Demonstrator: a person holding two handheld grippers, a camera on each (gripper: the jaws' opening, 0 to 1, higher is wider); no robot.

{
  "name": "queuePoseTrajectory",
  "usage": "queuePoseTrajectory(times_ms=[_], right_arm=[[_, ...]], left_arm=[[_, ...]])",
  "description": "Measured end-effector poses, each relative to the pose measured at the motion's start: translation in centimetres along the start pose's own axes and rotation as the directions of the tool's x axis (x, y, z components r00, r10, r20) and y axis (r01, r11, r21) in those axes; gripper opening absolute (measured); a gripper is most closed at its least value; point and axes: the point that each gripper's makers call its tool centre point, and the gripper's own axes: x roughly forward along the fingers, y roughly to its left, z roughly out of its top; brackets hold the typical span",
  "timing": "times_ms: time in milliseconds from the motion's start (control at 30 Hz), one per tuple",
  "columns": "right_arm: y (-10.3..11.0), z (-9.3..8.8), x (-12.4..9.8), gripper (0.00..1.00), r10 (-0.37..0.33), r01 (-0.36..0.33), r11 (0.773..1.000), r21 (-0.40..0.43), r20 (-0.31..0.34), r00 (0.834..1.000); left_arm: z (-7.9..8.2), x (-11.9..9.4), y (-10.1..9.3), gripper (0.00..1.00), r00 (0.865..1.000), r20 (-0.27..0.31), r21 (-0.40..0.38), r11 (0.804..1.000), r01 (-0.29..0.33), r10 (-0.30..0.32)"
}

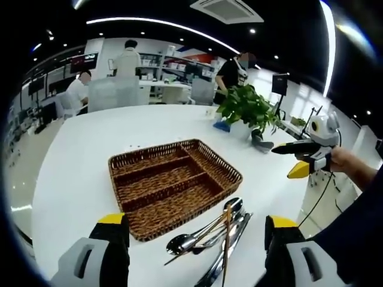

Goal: Arrange the knives, forks, and spoons in their matching storage slots by inserting each utensil handle-first until every utensil is classified and aligned in the correct compartment

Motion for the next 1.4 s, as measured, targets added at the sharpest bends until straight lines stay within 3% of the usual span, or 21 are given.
queuePoseTrajectory(times_ms=[1033,1200,1400], right_arm=[[-0.3,-0.1,-0.5,0.92,-0.009,0.009,1.0,0.002,0.001,1.0],[-0.2,-0.2,-0.3,0.91,-0.003,0.003,1.0,0.002,-0.001,1.0],[-0.2,-0.4,-0.3,0.91,-0.003,0.003,1.0,0.001,-0.001,1.0]], left_arm=[[-0.1,0.2,-0.4,1.0,1.0,-0.013,0.012,1.0,-0.015,0.015],[-1.0,0.6,-0.8,0.92,0.999,-0.044,0.004,1.0,0.0,0.0],[-2.6,1.7,-2.4,0.79,0.992,-0.117,0.026,0.998,0.06,-0.057]])
